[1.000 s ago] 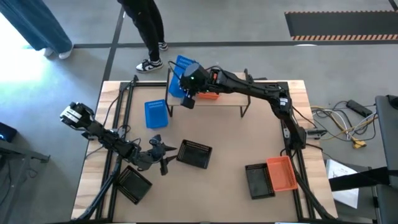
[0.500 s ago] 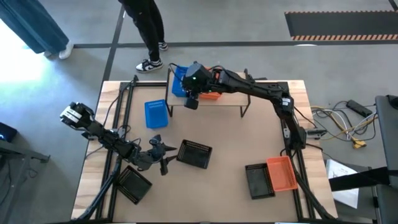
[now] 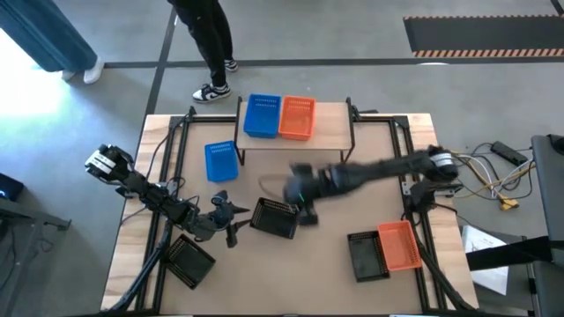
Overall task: Stack baskets on shelf by color
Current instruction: Put the right black basket on the shelf
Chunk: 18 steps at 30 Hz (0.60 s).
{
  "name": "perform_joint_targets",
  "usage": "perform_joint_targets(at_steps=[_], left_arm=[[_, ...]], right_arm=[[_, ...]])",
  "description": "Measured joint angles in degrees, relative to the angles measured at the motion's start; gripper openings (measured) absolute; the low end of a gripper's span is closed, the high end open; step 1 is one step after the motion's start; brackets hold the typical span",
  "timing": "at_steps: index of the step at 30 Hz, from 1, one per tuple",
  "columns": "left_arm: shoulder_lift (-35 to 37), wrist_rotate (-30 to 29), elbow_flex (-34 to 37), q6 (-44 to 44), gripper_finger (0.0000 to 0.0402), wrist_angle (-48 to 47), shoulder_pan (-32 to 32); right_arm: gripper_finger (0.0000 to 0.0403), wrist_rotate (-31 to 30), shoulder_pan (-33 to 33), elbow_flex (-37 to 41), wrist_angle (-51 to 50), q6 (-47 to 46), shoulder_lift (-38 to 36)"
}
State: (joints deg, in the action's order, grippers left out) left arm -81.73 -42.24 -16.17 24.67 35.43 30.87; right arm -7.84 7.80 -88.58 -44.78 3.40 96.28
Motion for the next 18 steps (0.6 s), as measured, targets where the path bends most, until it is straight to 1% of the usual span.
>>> perform_joint_targets(at_steps=[4, 7, 11, 14, 18], left_arm=[[0.0, 0.0, 0.44, 0.0, 0.0145, 0.01, 0.02], [0.0, -0.02, 0.44, 0.0, 0.0145, 0.06, 0.02], [0.0, -0.02, 0.44, 0.0, 0.0145, 0.07, -0.02], [0.0, -0.02, 0.44, 0.07, 0.0145, 0.07, -0.02], [0.0, -0.04, 0.39, 0.09, 0.0145, 0.07, -0.05]], right_arm=[[0.0099, -3.4, 10.21, 11.37, 5.14, -12.52, -5.56], [0.0088, -6.33, 17.44, 15.94, 6.56, -23.86, -9.13], [0.0075, -6.66, 26.21, 18.8, 5.84, -38.57, -11.52], [0.0069, -4.75, 32.06, 19.42, 5.61, -47.17, -11.86], [0.0076, -3.8, 38.65, 20.02, 1.14, -60.74, -11.23]])
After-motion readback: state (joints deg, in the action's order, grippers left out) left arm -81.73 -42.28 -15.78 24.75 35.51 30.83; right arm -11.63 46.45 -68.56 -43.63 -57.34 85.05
